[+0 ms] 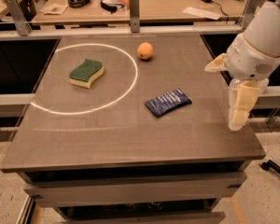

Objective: Move rxbar blueberry near sponge

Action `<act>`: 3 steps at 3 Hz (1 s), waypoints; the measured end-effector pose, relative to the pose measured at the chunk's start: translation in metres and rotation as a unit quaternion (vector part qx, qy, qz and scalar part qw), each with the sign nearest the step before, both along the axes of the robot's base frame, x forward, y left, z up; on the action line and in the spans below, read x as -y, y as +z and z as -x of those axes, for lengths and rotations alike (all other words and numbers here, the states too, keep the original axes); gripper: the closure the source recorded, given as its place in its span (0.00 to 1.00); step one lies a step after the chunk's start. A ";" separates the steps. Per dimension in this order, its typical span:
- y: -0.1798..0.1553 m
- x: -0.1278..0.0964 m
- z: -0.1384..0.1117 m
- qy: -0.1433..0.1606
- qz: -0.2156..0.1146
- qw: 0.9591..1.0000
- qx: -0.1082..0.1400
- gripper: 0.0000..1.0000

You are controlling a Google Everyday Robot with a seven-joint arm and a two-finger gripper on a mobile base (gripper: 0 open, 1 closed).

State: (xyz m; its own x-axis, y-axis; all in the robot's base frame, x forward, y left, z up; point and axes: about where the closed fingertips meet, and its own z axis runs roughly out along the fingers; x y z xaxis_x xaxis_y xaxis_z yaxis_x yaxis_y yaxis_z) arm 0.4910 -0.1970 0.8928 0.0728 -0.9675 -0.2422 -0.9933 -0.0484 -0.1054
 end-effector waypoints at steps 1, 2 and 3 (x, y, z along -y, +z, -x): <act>-0.022 -0.007 -0.016 0.028 -0.009 1.000 -0.010 0.00; -0.022 -0.007 -0.016 0.028 -0.009 1.000 -0.010 0.00; -0.019 -0.021 -0.025 0.035 -0.008 0.999 -0.021 0.00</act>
Offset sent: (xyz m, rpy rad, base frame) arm 0.0125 0.0058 -0.0180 0.0128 0.0183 0.0455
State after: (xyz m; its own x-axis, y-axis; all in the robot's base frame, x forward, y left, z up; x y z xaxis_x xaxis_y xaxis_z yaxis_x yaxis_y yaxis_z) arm 0.5161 -0.1764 0.8734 0.1295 -0.9561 -0.2628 -0.9911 -0.1166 -0.0642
